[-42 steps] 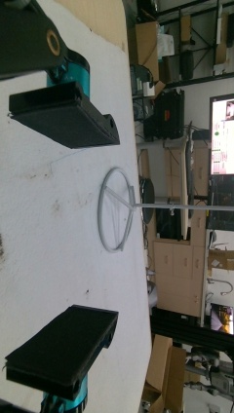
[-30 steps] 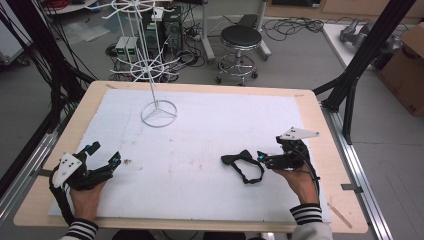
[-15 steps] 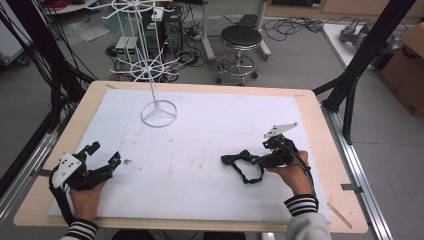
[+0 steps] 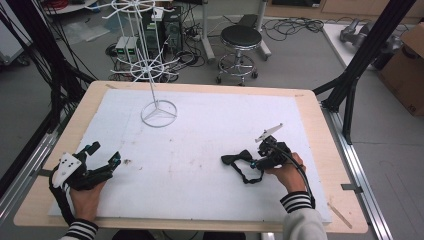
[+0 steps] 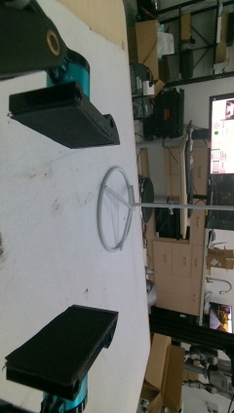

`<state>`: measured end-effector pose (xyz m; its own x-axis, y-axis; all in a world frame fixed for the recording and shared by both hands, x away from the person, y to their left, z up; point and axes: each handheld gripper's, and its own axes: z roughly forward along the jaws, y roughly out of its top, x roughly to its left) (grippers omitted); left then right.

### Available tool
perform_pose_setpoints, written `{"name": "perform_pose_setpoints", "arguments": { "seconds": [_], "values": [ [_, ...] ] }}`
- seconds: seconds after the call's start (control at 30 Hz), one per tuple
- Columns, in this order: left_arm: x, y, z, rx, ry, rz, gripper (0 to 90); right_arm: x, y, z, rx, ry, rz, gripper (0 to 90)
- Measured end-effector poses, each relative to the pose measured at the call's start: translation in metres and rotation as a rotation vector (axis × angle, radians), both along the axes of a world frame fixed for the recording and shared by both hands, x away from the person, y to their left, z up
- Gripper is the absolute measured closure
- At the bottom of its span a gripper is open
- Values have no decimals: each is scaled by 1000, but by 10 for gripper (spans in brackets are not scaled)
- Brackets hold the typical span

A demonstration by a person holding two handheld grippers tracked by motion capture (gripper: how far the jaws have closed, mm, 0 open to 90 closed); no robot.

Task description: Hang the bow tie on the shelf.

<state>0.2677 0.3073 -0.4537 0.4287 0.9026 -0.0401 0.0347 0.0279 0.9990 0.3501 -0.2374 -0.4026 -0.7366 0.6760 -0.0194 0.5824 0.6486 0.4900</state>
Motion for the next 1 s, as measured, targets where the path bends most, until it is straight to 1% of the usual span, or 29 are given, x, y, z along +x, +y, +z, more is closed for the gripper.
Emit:
{"name": "perform_pose_setpoints", "arguments": {
  "seconds": [0.07,0.1,0.13,0.17,0.2,0.33,0.4,0.53,0.63,0.67,0.7,0.73,0.83,0.9,0.93,0.97,1.0],
  "values": [
    [0,0,0,1,0,-1,164,1,1,-1,-1,6,-2,487],
    [0,0,0,0,-1,1,164,3,3,-2,4,19,-6,512],
    [0,0,0,0,-1,1,164,3,3,-2,4,19,-6,512],
    [0,0,0,1,0,-1,164,4,3,-3,-1,19,0,520],
    [0,0,0,1,-2,0,164,5,6,-5,-19,32,3,543],
    [0,0,0,0,0,0,164,7,9,-8,-35,42,10,560],
    [0,0,0,-1,0,0,164,8,10,-8,-44,42,4,575],
    [0,0,0,-1,0,0,164,9,11,-9,-41,47,6,602],
    [0,0,0,-1,0,0,164,10,13,-11,-62,60,11,615],
    [0,0,0,-2,0,0,164,10,14,-12,-71,61,12,653],
    [0,0,0,-1,0,0,164,10,14,-12,-71,61,12,653],
    [0,0,0,-1,0,0,164,11,15,-12,-72,62,16,707],
    [0,0,0,-1,0,0,164,11,16,-12,-74,66,18,724],
    [0,0,0,-1,0,0,164,12,16,-12,-67,77,16,771],
    [0,0,0,-1,0,0,164,12,17,-12,-66,83,17,810],
    [0,0,0,-1,0,0,164,12,17,-12,-66,83,17,810],
    [0,0,0,-1,0,0,164,12,17,-12,-67,81,16,831]
  ]
}}
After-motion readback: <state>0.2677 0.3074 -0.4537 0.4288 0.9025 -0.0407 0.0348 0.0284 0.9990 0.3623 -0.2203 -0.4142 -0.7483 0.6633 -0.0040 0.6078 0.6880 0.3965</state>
